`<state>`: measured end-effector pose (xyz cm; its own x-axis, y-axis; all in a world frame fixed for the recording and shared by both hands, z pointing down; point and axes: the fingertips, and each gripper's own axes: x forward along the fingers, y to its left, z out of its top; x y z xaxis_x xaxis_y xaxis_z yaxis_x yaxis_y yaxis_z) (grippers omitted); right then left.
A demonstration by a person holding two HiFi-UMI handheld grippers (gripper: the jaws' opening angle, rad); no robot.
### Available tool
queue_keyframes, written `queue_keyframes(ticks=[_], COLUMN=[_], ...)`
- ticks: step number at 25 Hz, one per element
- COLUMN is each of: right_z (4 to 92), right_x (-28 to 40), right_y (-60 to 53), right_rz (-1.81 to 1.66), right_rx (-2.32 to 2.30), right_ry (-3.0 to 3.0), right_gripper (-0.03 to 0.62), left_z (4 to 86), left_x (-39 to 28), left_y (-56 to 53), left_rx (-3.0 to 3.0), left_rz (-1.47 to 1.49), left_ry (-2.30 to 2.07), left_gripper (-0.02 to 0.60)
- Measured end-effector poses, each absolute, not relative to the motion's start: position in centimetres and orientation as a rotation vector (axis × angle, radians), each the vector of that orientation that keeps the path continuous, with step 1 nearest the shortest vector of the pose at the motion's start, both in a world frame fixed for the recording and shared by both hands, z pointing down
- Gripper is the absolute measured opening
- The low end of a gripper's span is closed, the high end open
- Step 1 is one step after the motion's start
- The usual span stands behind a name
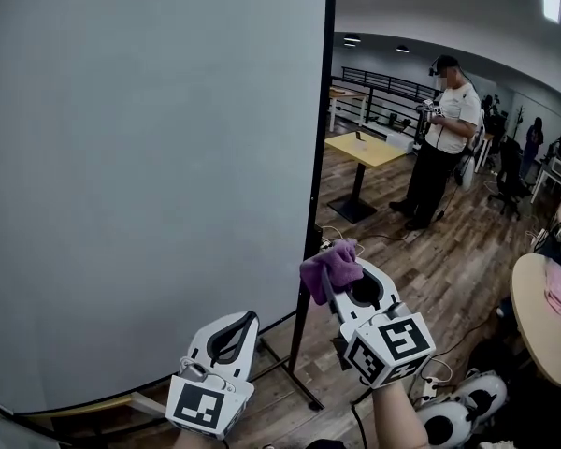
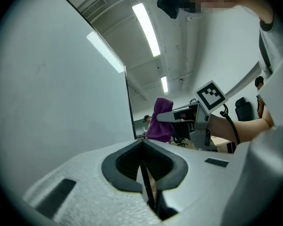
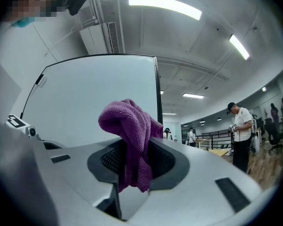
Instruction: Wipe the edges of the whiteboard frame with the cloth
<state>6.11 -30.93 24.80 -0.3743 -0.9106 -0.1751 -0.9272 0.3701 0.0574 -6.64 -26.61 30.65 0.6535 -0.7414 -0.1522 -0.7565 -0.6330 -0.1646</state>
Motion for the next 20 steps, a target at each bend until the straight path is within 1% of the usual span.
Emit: queue_keyframes(ticks=[12,20], right_z=[20.2,14.6], right_x=[7.3,8.0], right_y=[-34.3,-37.4], right_rz=[0.303,0.378], right_rx=[-1.690,-1.647], right_ry=[2.443,2.406], right_gripper=[0.115,0.115], left_z=[30.5,29.8], left_x=[-6.8,-6.7], left_y=[-28.9,-30.4], left_rx=[-2.632,-2.635], left_rz=[0.136,0.135], left_ry=[1.257,1.280], left_gripper=[0.018,0.018])
